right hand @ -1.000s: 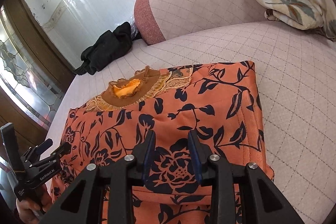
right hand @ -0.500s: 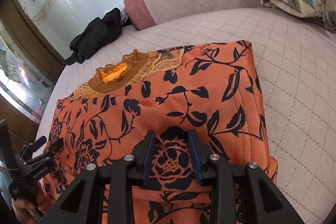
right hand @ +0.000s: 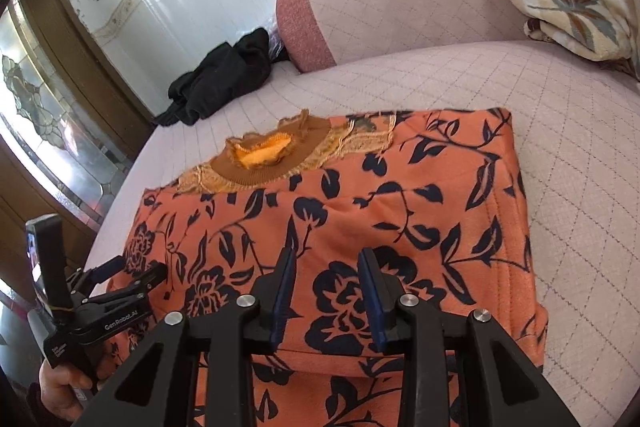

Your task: Fold small clothes

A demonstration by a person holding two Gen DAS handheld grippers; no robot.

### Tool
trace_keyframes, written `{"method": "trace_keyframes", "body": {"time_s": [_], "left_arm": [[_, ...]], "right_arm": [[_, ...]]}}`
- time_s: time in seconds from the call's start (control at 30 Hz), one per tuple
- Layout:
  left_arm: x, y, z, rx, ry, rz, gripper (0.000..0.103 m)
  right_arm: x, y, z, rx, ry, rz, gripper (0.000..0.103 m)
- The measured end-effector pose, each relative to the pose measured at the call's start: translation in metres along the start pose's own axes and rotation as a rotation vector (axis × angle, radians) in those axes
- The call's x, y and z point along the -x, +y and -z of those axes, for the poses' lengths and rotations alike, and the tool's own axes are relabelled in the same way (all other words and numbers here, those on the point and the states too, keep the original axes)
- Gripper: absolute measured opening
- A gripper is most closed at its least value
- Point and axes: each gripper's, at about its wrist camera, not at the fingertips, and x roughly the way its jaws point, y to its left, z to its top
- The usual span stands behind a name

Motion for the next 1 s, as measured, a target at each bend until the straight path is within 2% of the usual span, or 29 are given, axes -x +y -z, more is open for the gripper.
{"method": "trace_keyframes", "body": {"time_s": [0.03, 0.1, 0.2, 0.4, 0.47, 0.5, 0.57, 0.77, 0.9, 1.0], "left_arm": [[-0.001, 0.001, 0.0, 0.002, -0.004, -0.019, 0.101], [-0.005, 0.004, 0.0, 0.018, 0.009, -0.021, 0.103], [-0.009, 0.011, -0.003, 0.065, 0.04, 0.014, 0.103], [-0.007, 0.008, -0.002, 0.049, 0.029, 0.0, 0.103], [-0.008, 0.008, -0.002, 0.052, 0.031, 0.005, 0.103], [-0.008, 0.008, -0.002, 0.053, 0.032, 0.008, 0.103], [-0.008, 0.008, -0.003, 0.052, 0.032, 0.01, 0.103], [0.007, 0.008, 0.003, 0.05, 0.029, 0.016, 0.103], [0.04, 0.017, 0.019, 0.039, -0.022, 0.022, 0.103], [0.075, 0.032, 0.04, 0.057, -0.092, -0.021, 0.103]], "right_arm": [[-0.005, 0.0, 0.002, 0.001, 0.022, 0.003, 0.036], [-0.017, -0.001, 0.006, -0.004, 0.079, 0.018, 0.036], [-0.017, 0.001, 0.006, 0.015, 0.072, 0.026, 0.036], [-0.008, 0.003, 0.006, 0.009, 0.03, -0.032, 0.037], [-0.005, 0.003, 0.005, 0.005, 0.017, -0.037, 0.058], [-0.002, 0.002, 0.005, -0.005, 0.001, -0.039, 0.075], [0.004, 0.002, 0.004, -0.018, -0.034, -0.042, 0.075], [0.02, -0.002, 0.001, -0.028, -0.061, -0.035, 0.075], [0.042, -0.007, 0.005, -0.051, -0.097, -0.038, 0.075], [0.066, -0.011, 0.015, -0.075, -0.127, -0.029, 0.075]]}}
